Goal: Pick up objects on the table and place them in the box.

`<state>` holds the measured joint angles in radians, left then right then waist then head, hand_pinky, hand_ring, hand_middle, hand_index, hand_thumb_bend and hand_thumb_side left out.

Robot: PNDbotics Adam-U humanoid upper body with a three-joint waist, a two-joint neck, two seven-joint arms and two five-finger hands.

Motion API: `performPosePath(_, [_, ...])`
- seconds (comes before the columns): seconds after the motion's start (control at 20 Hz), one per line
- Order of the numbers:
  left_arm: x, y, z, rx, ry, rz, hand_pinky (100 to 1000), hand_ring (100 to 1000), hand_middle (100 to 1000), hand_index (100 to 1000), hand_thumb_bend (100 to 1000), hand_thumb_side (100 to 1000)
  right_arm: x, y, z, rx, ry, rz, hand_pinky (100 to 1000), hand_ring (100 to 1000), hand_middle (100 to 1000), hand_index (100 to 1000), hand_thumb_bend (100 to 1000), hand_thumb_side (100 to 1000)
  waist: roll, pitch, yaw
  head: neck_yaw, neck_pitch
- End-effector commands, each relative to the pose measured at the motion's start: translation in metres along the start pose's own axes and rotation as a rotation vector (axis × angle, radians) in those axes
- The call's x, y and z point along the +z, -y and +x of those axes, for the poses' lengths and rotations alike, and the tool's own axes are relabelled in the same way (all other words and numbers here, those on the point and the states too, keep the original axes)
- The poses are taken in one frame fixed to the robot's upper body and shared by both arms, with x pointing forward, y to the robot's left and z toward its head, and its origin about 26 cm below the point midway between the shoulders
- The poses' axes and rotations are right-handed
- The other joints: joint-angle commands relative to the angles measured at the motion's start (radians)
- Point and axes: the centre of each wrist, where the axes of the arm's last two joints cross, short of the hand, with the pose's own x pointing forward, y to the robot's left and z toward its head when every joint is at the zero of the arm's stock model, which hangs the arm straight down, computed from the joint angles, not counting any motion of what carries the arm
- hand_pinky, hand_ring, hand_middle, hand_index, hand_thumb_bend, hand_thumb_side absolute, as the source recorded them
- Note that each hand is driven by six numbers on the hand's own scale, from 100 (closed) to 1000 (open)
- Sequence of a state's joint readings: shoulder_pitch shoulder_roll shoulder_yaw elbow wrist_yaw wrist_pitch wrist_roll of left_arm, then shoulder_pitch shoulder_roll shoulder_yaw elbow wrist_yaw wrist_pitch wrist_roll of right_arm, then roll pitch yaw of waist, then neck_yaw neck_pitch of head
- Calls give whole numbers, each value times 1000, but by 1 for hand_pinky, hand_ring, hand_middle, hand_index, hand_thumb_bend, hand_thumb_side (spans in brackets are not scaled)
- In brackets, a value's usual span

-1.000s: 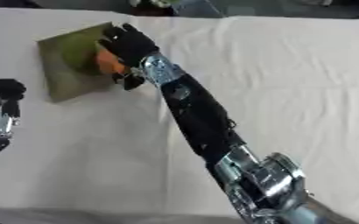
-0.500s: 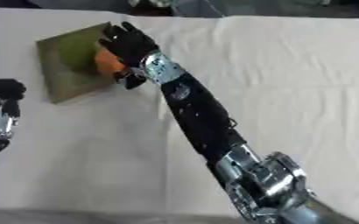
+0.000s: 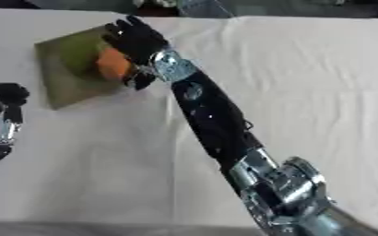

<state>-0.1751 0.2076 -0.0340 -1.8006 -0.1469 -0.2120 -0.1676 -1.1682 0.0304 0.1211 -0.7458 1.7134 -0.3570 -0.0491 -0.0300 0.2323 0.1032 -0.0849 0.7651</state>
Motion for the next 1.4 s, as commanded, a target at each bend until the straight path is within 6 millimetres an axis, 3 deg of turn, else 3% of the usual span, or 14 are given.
performPosePath(0.05, [0,-7,4,-24,11,17,775,757,682,775,114,327,5,38,-26,22,38,-124,1000,1000,1000,1000,385,343,2,-24,-12,21,5])
performPosePath(0.3, [4,-11,2,-38,-8,38,774,757,681,775,114,328,34,72,-53,-37,88,-302,1000,1000,1000,1000,352,181,-4,-29,-45,53,5])
performPosePath(0.35, [5,-11,1,-40,-11,43,773,757,681,775,112,328,42,77,-57,-61,95,-340,992,1000,990,1000,324,100,-5,-31,-52,59,5])
performPosePath(0.45, [6,-13,1,-44,-17,50,773,757,681,775,111,329,62,85,-66,-123,100,-408,988,1000,973,1000,283,100,-7,-33,-66,71,5])
performPosePath(0.65, [8,-15,0,-51,-25,62,770,757,681,774,104,330,104,94,-75,-277,95,-494,973,998,921,1000,100,100,-9,-38,-91,88,5])
performPosePath(0.9, [9,-16,0,-54,-30,70,768,757,681,774,103,331,153,101,-72,-463,113,-596,967,987,898,1000,100,100,-7,-39,-109,103,5])
performPosePath(1.2, [12,-16,-2,-57,-42,77,768,757,681,775,102,334,210,132,-55,-566,283,-800,940,948,876,1000,100,100,-3,-41,-131,120,5])
performPosePath(1.4, [14,-16,-3,-57,-49,77,768,757,681,775,101,334,223,145,-58,-595,393,-928,939,945,887,1000,100,100,0,-45,-145,120,5])
